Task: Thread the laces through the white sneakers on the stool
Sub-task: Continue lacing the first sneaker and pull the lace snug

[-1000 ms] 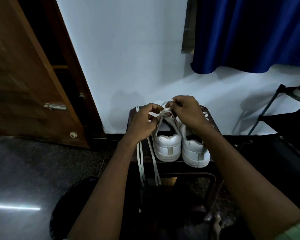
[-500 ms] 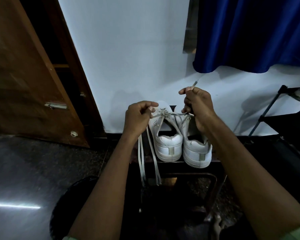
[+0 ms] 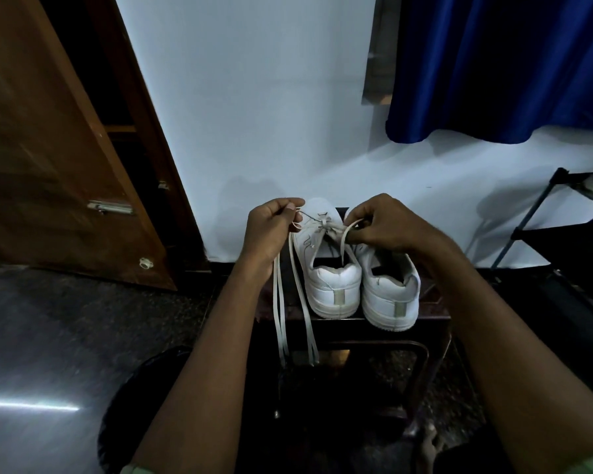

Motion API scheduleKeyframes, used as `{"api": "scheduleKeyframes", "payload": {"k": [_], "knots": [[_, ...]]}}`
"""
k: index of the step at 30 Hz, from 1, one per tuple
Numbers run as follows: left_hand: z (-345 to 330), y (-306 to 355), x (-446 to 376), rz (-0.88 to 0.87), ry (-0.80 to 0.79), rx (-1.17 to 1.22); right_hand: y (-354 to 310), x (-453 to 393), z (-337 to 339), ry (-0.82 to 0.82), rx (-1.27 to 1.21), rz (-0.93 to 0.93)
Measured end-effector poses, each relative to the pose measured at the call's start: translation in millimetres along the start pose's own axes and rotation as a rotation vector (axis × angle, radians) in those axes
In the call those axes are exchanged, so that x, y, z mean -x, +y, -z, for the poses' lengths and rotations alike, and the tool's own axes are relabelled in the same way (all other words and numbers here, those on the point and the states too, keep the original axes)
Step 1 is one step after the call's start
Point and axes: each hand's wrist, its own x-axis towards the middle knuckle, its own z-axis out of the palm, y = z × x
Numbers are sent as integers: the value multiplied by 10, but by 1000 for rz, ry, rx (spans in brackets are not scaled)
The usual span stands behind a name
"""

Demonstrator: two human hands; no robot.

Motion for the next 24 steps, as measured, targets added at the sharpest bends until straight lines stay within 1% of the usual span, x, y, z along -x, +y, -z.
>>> {"api": "scheduleKeyframes", "payload": {"k": [1,3,5,9,15,18,21,23,24], "knots": [[11,-18,-8,37,-16,-10,-5,-3,-6,4,-40,3],[31,-40,-3,97,-70,-68,-23,-6,-23,42,-219,9],[19,-33,30,93,-120,-119,-49,-3,-19,80,-345,17],[-50,10,94,18,-185,-169,-18,2,-16,31,-304,1],[-26,-129,13,-171,-120,-243,-10,8,-21,17,-212,10],[-41,-175,-11,-254,-112,-306,-43,33,-23,-3,-253,-4],[-60,-220,-67,-279,-87,-369,-87,37,-29,33,-195,-8],[-79,-250,-97,-261,-94,-426,-149,34,-51,88,-145,8],[-88,-259,-104,-248,-108,-439,-181,34,-71,111,-169,19]]}}
